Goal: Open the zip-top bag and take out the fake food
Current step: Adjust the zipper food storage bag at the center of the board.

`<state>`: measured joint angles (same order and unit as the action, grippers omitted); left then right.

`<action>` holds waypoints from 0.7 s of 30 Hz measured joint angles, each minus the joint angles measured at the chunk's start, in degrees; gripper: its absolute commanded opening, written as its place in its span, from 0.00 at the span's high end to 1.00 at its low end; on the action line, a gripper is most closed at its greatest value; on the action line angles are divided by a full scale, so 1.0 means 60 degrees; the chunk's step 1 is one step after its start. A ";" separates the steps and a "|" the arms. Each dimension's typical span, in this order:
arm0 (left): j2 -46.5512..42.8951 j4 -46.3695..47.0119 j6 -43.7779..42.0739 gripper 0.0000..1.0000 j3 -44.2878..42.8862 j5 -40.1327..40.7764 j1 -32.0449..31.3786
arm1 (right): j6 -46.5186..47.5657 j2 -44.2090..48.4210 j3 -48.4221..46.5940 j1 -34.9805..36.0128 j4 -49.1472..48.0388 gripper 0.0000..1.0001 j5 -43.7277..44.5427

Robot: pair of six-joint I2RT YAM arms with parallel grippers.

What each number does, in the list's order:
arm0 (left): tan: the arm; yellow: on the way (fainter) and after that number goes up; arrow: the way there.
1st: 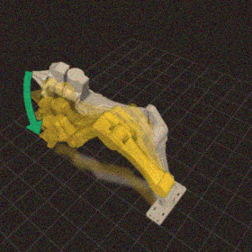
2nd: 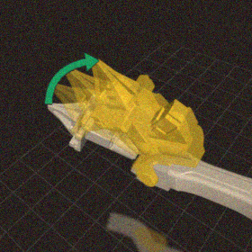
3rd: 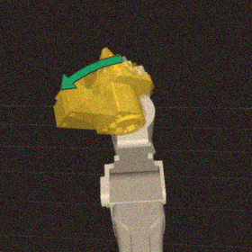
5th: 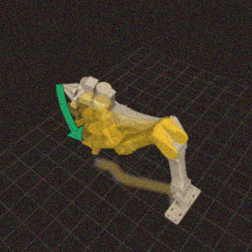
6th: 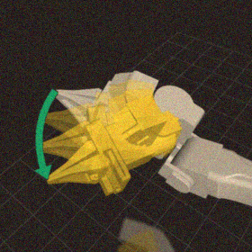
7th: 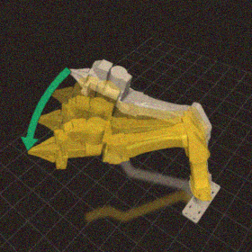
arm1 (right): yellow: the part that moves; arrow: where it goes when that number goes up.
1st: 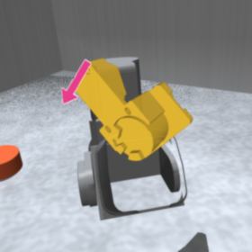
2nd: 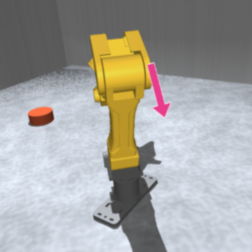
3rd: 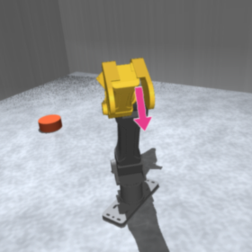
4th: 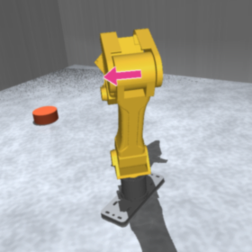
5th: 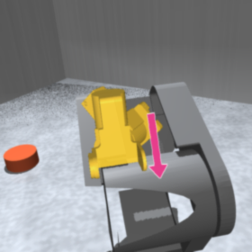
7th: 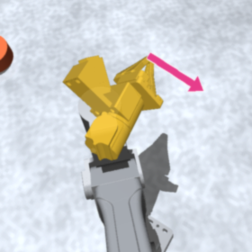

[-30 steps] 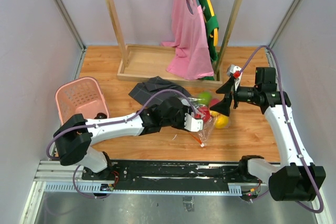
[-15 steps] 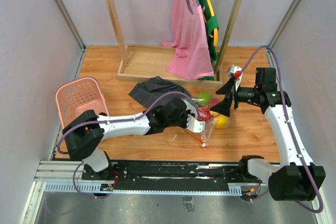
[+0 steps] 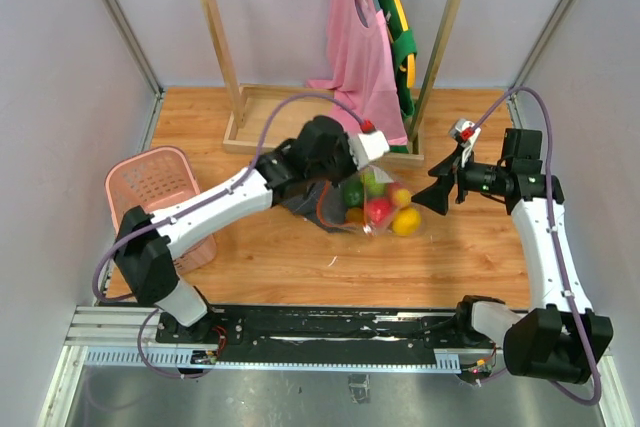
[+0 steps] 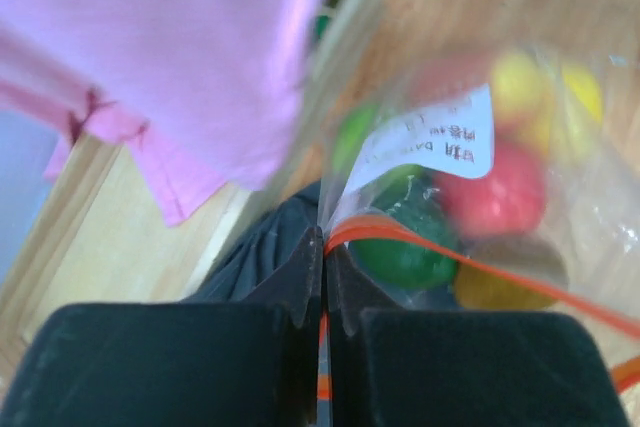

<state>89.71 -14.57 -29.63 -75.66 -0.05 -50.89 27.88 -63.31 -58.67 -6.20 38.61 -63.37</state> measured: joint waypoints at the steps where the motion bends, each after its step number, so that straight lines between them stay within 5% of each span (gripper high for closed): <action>1: -0.0004 -0.0270 0.0419 1.00 -0.0335 -0.0098 0.0237 | -0.0047 0.0015 0.0000 -0.0018 -0.0029 0.02 -0.0011; 8: -0.0222 -0.1472 0.3293 1.00 -0.2215 -0.1282 0.2328 | -0.0368 0.0215 0.0000 -0.0186 -0.0273 0.02 -0.0219; 13: -0.0597 -0.1650 0.5056 1.00 -0.2885 -0.1818 0.2626 | -0.0404 0.0215 0.0000 -0.0186 -0.0313 0.02 -0.0546; 21: -0.0488 -0.0142 0.7610 1.00 -0.1107 -0.2667 0.2517 | 0.0029 0.0259 0.0000 -0.0186 0.0022 0.01 -0.1537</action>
<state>86.78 -15.42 16.03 -82.30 -16.05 -35.79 28.05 -61.76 -58.67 -7.31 38.74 -72.60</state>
